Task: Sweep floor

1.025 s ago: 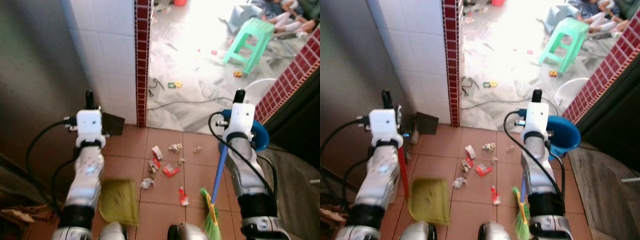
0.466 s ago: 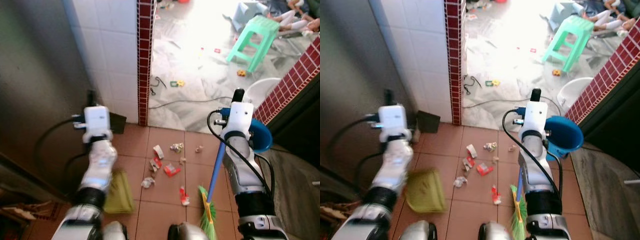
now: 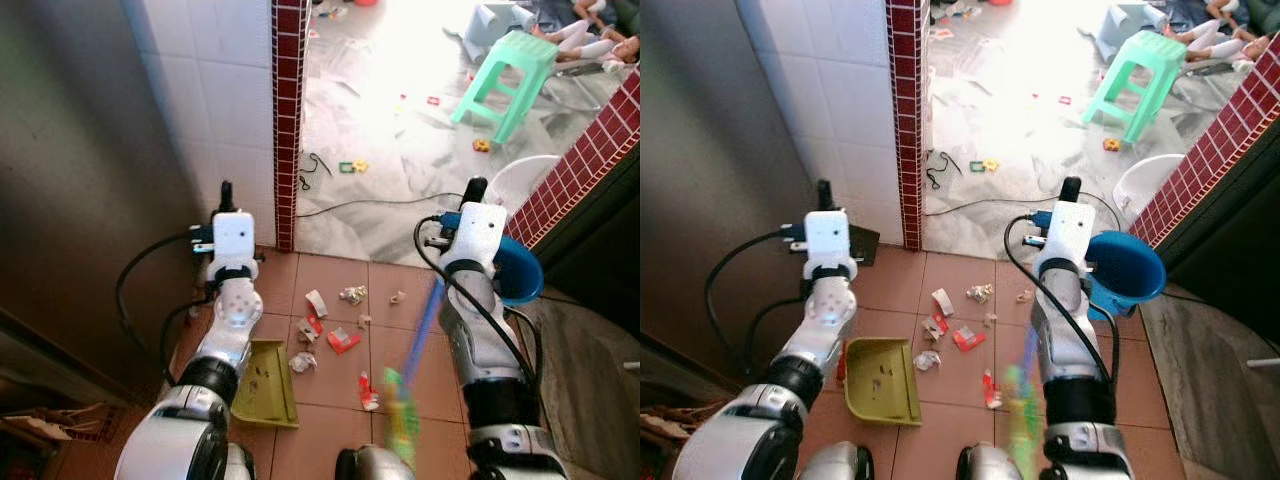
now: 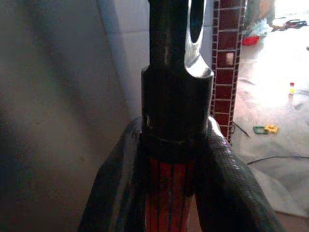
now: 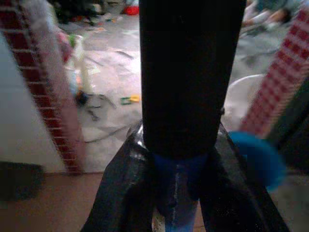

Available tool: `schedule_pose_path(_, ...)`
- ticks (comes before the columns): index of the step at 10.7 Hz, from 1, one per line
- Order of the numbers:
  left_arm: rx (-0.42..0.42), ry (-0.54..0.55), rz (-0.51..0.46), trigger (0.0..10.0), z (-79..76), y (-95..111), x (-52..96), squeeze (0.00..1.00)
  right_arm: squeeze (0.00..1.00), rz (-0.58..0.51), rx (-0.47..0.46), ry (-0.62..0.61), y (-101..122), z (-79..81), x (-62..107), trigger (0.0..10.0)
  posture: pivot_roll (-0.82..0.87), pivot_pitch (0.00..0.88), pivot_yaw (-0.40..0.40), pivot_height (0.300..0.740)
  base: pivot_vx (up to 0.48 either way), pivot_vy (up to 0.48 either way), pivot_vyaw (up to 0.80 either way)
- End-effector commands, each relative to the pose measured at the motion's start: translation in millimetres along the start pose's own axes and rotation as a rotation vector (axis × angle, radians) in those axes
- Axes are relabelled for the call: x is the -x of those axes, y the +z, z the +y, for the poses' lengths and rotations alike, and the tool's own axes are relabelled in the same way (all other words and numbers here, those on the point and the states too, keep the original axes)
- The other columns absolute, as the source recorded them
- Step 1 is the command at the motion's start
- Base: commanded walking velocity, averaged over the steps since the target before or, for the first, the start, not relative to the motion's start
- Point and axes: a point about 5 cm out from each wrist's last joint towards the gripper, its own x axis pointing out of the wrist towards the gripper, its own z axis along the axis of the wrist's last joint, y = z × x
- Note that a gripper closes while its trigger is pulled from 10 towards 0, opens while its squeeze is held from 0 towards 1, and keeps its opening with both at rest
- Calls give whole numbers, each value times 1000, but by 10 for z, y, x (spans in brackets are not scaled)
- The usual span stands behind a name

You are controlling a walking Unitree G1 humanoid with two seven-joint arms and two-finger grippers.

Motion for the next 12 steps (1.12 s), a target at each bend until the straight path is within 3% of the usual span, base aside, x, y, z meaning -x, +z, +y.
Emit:
schedule_pose_path(1, 8, -33, -4, 10000, -52, 14, 0, 0, 0, -52, -105, 58, 133, 106, -21, 10000, -10, 74, -40, 740, 0, 0, 0)
schedule_pose_path(3, 87, -167, 59, 10000, -224, -44, 62, 0, 0, -117, -150, 184, 306, 313, -44, 10000, -6, 64, -43, 740, 0, 0, 0)
schedule_pose_path(5, 83, -244, 106, 10000, -305, -89, 83, 0, 0, -127, -150, 263, 343, 384, -45, 10000, -6, 60, -45, 740, 0, 0, 0)
schedule_pose_path(7, 171, -349, 146, 10000, -383, -106, 110, 0, 0, -134, -150, 415, 409, 532, -12, 10000, -10, 59, -45, 740, 0, 0, 0)
schedule_pose_path(10, 264, -375, 197, 10000, -394, -141, 119, 0, 0, -144, -263, 649, 640, 747, 74, 10000, -13, 62, -45, 740, 0, 0, 0)
schedule_pose_path(12, 298, -376, 208, 10000, -382, -153, 120, 0, 0, -194, -252, 733, 820, 819, 133, 10000, -12, 61, -45, 740, 0, 0, 0)
